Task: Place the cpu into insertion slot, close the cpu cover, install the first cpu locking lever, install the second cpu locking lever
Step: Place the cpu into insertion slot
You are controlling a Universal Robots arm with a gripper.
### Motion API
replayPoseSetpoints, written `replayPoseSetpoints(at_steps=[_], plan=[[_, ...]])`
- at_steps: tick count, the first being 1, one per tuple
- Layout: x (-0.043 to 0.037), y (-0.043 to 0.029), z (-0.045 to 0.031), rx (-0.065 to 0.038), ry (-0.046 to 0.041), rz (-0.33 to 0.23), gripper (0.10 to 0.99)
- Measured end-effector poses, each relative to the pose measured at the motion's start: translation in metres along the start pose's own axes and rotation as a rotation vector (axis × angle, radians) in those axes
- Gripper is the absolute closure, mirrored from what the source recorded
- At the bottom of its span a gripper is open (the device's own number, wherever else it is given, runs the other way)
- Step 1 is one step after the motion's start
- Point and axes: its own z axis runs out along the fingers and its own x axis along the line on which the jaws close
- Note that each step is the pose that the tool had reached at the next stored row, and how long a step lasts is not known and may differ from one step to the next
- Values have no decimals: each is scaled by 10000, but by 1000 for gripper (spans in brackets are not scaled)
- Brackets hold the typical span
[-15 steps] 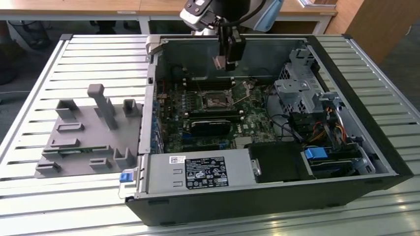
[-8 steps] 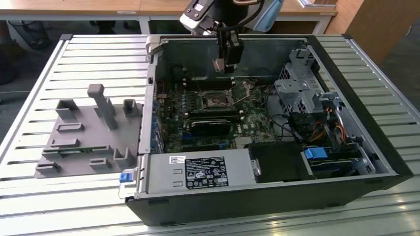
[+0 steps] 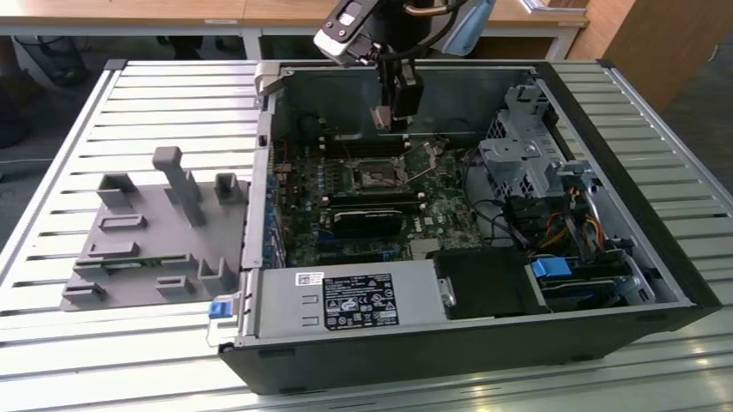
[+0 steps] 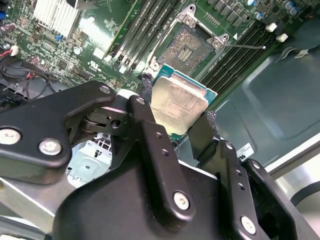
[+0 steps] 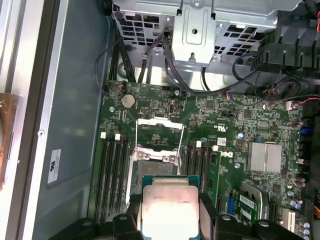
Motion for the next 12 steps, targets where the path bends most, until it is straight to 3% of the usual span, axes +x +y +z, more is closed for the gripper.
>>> replayPoseSetpoints(at_steps=[12], plan=[[13,-6,87,0,-5,65,549]])
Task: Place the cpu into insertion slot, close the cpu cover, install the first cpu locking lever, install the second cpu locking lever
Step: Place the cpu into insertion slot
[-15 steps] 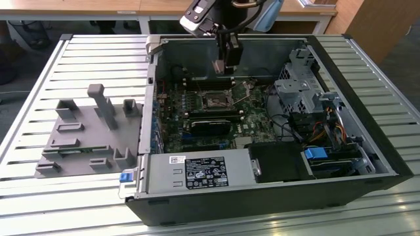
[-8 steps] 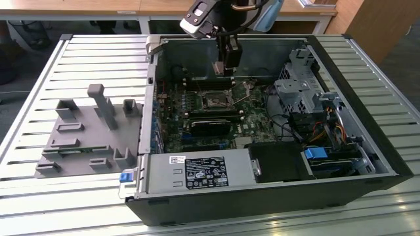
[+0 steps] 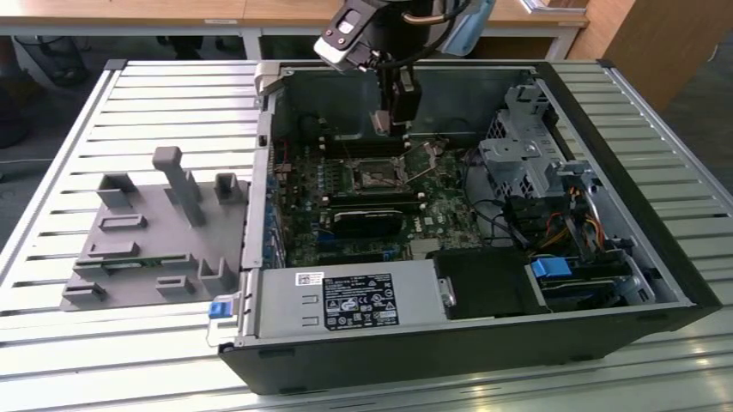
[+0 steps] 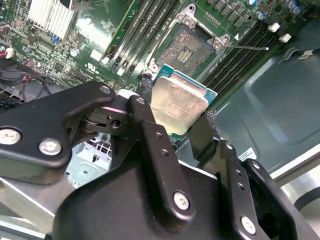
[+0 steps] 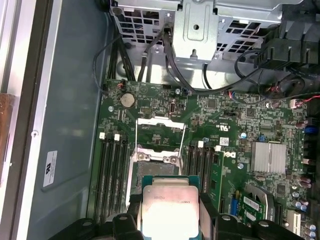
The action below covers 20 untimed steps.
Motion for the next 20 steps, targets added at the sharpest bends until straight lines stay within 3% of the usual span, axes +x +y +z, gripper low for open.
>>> replayPoseSetpoints(at_steps=[12,20], plan=[[8,-9,112,4,-3,37,549],[35,-17,240,23,-4,58,549]])
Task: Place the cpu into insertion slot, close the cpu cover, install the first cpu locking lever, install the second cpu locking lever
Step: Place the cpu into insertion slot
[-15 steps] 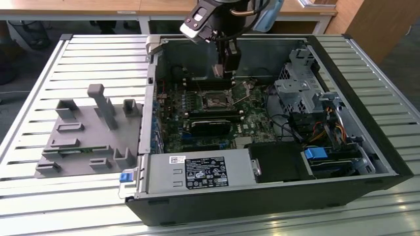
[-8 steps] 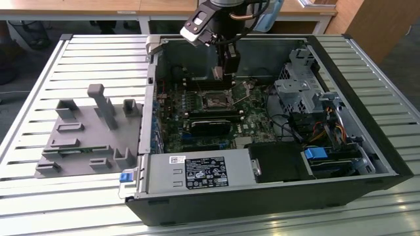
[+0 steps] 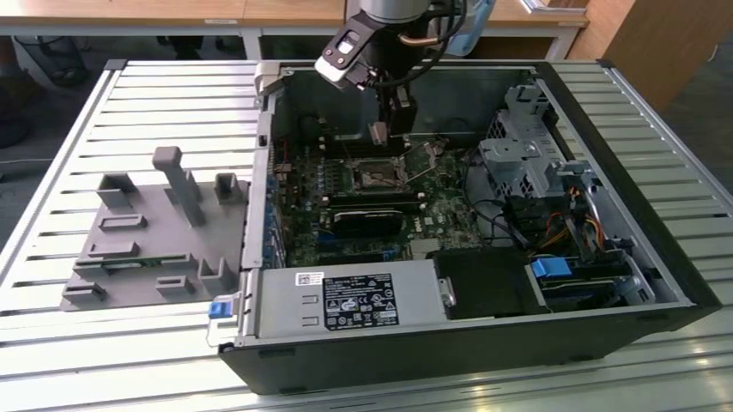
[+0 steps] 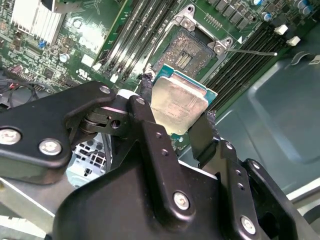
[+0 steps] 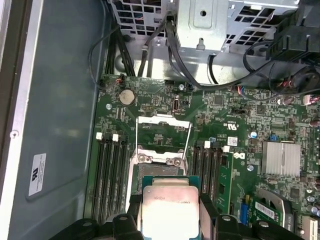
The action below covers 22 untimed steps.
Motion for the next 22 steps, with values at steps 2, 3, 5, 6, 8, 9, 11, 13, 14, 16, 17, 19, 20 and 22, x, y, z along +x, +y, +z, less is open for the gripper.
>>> replayPoseSetpoints(at_steps=[2,3,5,6,8,9,11,13,14,16,17,19,20,22], plan=[[1,-2,17,2,-9,2,549],[2,-3,27,3,-11,8,549],[8,-4,47,5,-14,25,549],[12,-5,56,6,-15,36,549],[16,-5,75,4,-15,78,549],[18,-6,82,5,-22,131,549],[23,-7,97,5,-35,290,549],[29,-8,113,4,-41,391,549],[30,-8,124,3,-41,395,549],[33,-10,148,7,-43,397,549],[35,-11,161,8,-43,397,549],[42,-13,187,8,-42,398,549],[46,-14,197,10,-43,398,549],[53,-15,219,11,-43,398,549]])
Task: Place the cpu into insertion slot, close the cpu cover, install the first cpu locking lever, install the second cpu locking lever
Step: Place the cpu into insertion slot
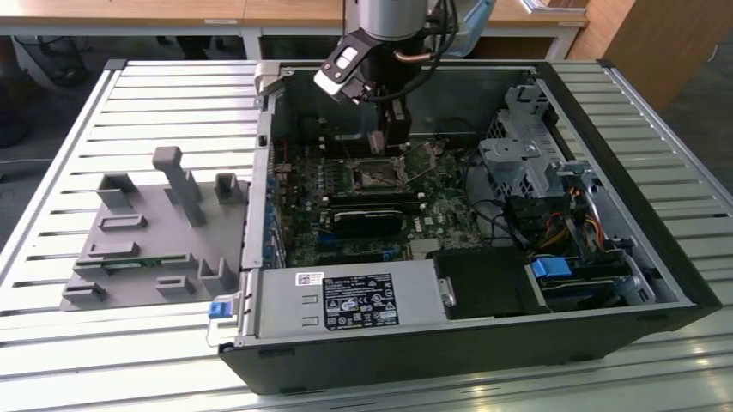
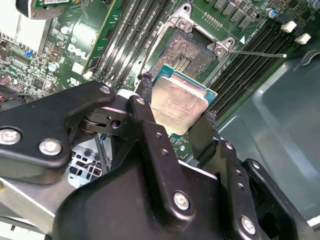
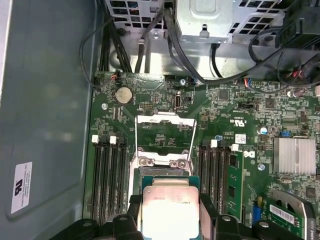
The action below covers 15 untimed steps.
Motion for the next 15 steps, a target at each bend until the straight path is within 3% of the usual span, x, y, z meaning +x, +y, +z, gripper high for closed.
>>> replayPoseSetpoints(at_steps=[15], plan=[[47,-18,245,5,1,-1,549]])
